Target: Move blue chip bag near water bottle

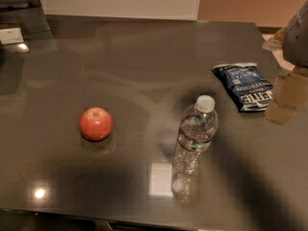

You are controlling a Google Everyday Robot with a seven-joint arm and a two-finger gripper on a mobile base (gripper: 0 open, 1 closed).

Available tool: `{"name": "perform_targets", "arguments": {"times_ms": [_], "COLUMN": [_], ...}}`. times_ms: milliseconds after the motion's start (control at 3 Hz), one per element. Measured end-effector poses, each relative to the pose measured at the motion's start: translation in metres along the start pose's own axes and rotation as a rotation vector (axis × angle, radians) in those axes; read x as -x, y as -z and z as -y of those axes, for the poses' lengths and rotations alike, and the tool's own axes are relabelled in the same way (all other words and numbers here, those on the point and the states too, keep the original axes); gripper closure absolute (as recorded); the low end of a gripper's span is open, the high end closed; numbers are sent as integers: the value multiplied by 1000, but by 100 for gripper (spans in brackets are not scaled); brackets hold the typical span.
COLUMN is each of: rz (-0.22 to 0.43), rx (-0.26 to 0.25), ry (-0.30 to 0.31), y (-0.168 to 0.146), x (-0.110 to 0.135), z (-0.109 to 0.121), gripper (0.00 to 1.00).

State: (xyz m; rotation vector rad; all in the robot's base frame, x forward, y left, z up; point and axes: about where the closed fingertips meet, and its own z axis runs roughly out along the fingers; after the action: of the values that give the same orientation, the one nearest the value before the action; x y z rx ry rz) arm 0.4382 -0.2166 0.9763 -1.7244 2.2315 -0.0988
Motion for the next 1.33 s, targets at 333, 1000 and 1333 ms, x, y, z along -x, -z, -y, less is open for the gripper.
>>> {"name": "perform_targets", "arguments": {"times_ms": [333, 1000, 1333], "rz": [0, 40, 86], "rx": [0, -11, -23], "ry": [0, -97, -193], "y": [0, -13, -31], "x": [0, -8, -19], "z": [0, 33, 72], "gripper": [0, 0, 0]}}
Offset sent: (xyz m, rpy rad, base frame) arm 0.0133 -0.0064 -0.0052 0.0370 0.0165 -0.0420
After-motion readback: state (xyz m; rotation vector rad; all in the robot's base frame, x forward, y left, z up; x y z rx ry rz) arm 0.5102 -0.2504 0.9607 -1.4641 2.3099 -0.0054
